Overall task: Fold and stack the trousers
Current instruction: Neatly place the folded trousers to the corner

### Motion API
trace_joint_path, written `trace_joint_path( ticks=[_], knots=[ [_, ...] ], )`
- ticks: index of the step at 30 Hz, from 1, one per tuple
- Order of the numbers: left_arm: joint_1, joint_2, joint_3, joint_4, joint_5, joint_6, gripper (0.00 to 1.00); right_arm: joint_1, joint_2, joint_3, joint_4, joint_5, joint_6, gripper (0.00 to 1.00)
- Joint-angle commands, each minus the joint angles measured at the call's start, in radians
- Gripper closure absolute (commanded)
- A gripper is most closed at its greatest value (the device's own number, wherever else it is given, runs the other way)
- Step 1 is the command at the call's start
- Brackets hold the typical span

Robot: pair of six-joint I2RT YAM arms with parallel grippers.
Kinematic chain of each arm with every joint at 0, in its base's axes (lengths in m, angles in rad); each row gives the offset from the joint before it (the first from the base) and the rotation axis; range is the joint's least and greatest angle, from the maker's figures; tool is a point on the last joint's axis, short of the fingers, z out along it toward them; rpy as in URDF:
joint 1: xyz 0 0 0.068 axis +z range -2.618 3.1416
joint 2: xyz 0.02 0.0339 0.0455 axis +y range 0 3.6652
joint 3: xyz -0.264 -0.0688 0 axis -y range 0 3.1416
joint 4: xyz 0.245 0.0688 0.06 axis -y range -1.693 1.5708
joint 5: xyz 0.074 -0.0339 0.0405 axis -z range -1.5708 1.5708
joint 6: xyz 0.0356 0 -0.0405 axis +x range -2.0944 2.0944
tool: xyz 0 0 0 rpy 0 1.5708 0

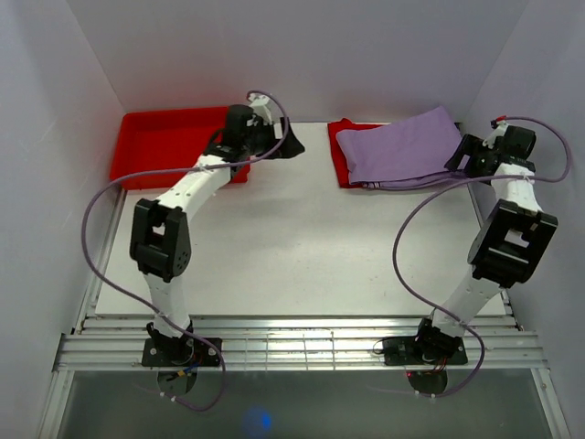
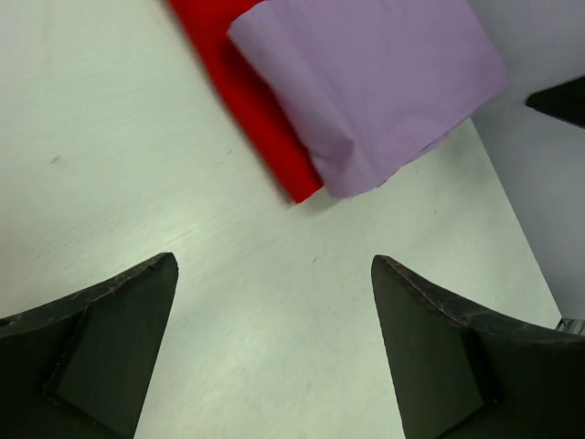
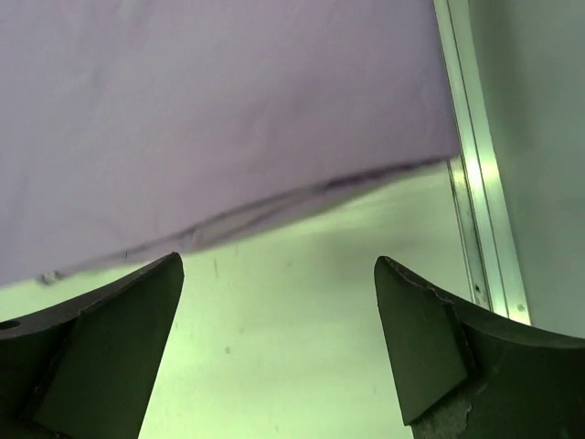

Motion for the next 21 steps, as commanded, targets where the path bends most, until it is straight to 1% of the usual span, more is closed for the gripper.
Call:
trace_joint_path(
  ticks=[1,2,3,5,6,7,8,9,10,11,12,13,14,15,18,20,21],
  knots=[
    [0.124,-0.166,-0.096,-0.289,0.059,0.065,0.02,-0.004,-0.192,-0.103,-0.094,-0.012,-0.152,0.10],
    [0.151,-0.184,-0.104,-0.328,0.097,0.089,0.02,-0.006,-0.233,-0.173,-0.101,-0.013,-0.182,0.10],
    [0.188,-0.219,-0.109,-0.407,0.114,0.150,0.02,-0.004,-0.318,-0.206,-0.124,-0.025,-0.221,0.10],
    [0.199,-0.256,-0.141,-0.475,0.058,0.229,0.02,-0.003,-0.405,-0.290,-0.146,-0.052,-0.320,0.10],
    [0.207,-0.276,-0.156,-0.518,0.019,0.282,0.02,-0.003,-0.487,-0.310,-0.161,-0.081,-0.354,0.10],
    [0.211,-0.336,-0.217,-0.526,-0.004,0.312,0.02,-0.001,-0.526,-0.330,-0.204,-0.096,-0.391,0.10],
    [0.216,-0.365,-0.251,-0.532,-0.010,0.344,0.02,0.002,-0.567,-0.349,-0.230,-0.113,-0.470,0.10],
    [0.220,-0.396,-0.283,-0.549,-0.028,0.365,0.02,0.005,-0.644,-0.390,-0.255,-0.130,-0.506,0.10],
    [0.222,-0.459,-0.356,-0.553,-0.050,0.387,0.02,0.006,-0.681,-0.413,-0.300,-0.144,-0.538,0.10],
    [0.227,-0.490,-0.394,-0.557,-0.047,0.393,0.02,0.008,-0.718,-0.435,-0.331,-0.162,-0.575,0.10],
    [0.228,-0.520,-0.429,-0.558,-0.050,0.423,0.02,0.013,-0.789,-0.458,-0.359,-0.188,-0.636,0.10],
    [0.230,-0.580,-0.464,-0.558,-0.059,0.433,0.02,0.014,-0.825,-0.506,-0.380,-0.200,-0.658,0.10],
    [0.231,-0.608,-0.525,-0.558,-0.058,0.441,0.02,0.016,-0.860,-0.531,-0.428,-0.211,-0.681,0.10],
    [0.233,-0.632,-0.553,-0.558,-0.059,0.445,0.02,0.019,-0.926,-0.554,-0.446,-0.220,-0.712,0.10],
    [0.233,-0.717,-0.635,-0.558,-0.076,0.447,0.02,0.023,-1.031,-0.634,-0.506,-0.230,-0.746,0.10],
    [0.233,-0.746,-0.662,-0.564,-0.078,0.436,0.02,0.023,-1.068,-0.656,-0.531,-0.236,-0.781,0.10],
    [0.233,-0.775,-0.681,-0.567,-0.061,0.435,0.02,0.023,-1.097,-0.657,-0.522,-0.221,-0.769,0.10]
  ],
)
